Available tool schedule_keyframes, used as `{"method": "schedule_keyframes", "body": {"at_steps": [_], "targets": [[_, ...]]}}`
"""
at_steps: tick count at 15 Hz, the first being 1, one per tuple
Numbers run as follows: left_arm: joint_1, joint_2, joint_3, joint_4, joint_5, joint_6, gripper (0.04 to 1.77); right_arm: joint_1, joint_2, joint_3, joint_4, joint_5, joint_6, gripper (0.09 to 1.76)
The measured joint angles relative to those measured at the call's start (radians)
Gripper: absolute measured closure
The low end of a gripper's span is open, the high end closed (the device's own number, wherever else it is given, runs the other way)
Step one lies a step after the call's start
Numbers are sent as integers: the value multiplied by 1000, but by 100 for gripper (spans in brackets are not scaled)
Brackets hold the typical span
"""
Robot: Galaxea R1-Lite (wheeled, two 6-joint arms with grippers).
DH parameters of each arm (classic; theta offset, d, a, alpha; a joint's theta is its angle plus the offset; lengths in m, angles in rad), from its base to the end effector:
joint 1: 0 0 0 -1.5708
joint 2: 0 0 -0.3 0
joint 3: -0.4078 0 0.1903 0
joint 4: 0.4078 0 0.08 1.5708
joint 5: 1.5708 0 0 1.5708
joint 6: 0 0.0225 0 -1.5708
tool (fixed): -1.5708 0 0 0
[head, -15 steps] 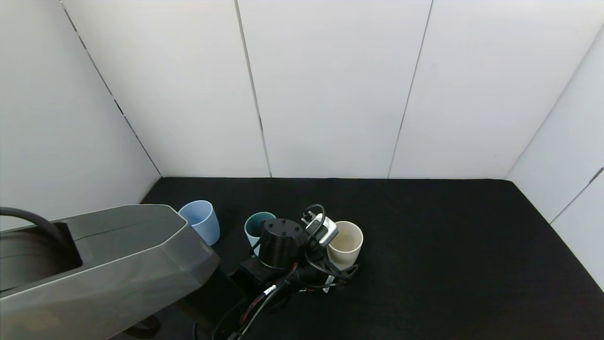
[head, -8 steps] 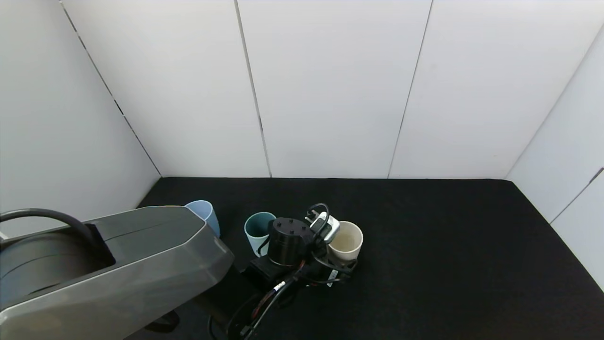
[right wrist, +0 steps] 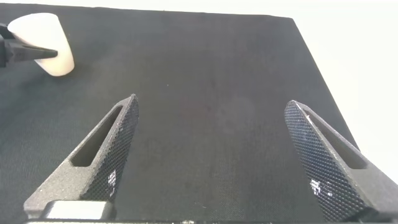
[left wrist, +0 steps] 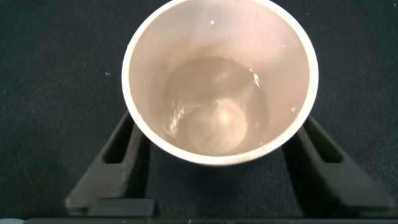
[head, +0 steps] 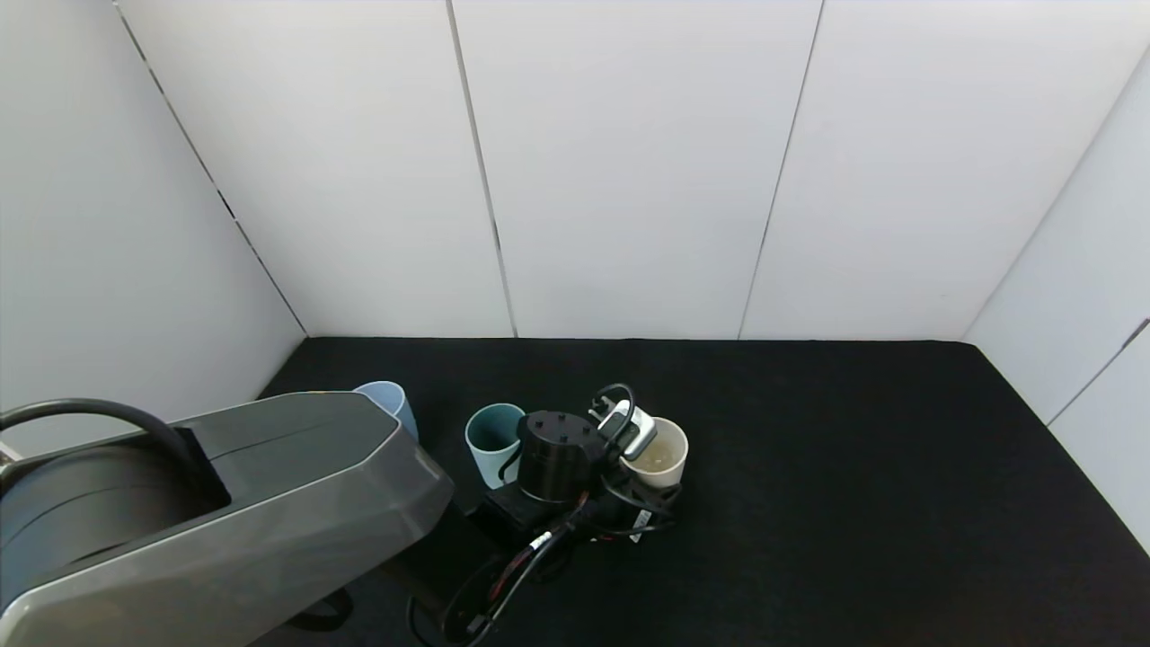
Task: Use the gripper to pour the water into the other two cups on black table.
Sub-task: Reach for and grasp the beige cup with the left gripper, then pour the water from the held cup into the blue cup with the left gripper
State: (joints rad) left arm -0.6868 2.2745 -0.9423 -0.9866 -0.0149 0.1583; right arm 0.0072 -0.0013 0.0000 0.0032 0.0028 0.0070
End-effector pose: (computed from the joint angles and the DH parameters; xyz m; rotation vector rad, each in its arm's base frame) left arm 0.3131 -0.2572 0.0421 0.2667 0.2778 -0.7206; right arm -0.0229 -0.0001 0.0751 0.0070 0.0019 0.0100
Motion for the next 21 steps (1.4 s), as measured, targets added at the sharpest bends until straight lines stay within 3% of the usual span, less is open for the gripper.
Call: {"method": "schedule_keyframes", "body": {"at_steps": [7,12,21], "targets": [[-5,-26,-6,11,3,-3,60,0,0,0,0,0,0,14],[14,-118,-21,114,3,-5,60,0,0,0,0,0,0,14],[120,-435,-117,514,7,3,61,0,0,0,0,0,0,14]]}}
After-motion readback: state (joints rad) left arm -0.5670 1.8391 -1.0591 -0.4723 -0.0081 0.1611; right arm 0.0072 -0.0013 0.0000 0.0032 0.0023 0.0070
